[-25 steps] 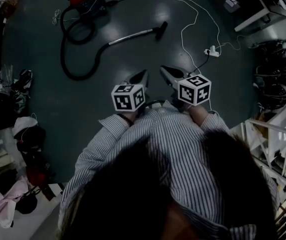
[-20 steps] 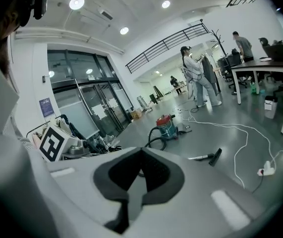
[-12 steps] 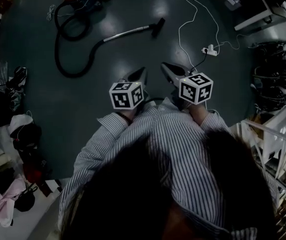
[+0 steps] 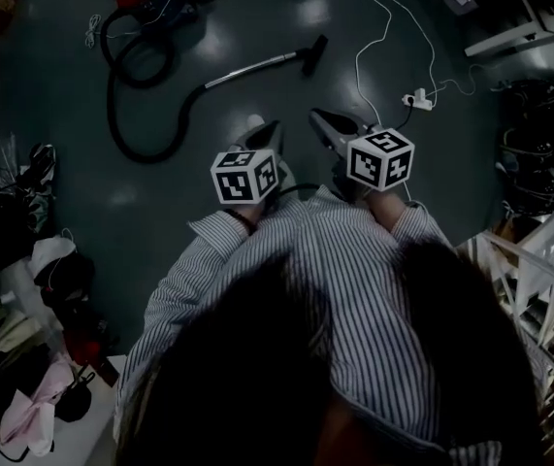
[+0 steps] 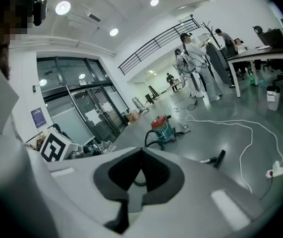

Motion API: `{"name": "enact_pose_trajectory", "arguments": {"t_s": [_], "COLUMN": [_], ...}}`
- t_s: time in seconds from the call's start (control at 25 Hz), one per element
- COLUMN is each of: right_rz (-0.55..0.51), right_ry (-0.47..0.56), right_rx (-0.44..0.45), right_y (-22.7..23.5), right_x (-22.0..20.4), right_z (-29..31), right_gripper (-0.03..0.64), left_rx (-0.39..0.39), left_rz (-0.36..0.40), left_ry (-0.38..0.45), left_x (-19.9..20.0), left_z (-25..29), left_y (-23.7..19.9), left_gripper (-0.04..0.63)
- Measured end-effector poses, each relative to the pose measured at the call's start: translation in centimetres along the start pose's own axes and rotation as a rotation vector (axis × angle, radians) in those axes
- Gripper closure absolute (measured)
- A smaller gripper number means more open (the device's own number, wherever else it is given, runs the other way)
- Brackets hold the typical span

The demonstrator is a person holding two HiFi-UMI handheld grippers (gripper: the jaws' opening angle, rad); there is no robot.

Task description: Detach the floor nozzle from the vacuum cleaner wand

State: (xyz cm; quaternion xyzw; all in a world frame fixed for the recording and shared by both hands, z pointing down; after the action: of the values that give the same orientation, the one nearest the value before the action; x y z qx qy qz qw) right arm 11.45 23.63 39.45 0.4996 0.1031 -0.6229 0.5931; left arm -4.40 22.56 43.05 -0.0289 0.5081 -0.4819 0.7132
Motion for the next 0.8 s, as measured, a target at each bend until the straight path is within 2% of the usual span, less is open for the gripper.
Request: {"name": "enact_pose_trajectory", "arguments": {"t_s": [0.48, 0.64, 0.8], "right_rz": [0.039, 0.046, 0.026], "right_ry": [0.062, 0.059, 0.042], "right_rx": [-0.128, -0.143, -0.159], "right_y": [3.3, 3.6, 4.1], "right_x": [12.7, 14.9, 15.8], "right_z": [14.6, 17.8, 19.5], "right_gripper": [0.615, 0.615, 0.615], "left_rx": [-0.022, -0.02, -0.015], "left_rz": [0.059, 0.04, 0.029], "left_ry": [-0.022, -0.029, -0.053], "left_x": [16.1, 18.7, 19.4], "left_z": [5.6, 6.7, 7.9], "left_y": [-12.8, -15.9, -17.6], "left_gripper": [0.589, 0.589, 0.589]}}
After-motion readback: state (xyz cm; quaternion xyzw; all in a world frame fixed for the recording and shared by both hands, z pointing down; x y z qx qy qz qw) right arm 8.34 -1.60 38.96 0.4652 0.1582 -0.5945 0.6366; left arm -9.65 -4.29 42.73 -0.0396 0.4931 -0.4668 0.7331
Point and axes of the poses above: the fingertips, and each gripper's own axes: z forward along the fingers, y to its right, x out of its top, the point moved 7 cm from there along -z, backward along the fingers, and after that the axes turned 9 degrees about -x, right-handed, at the moved point
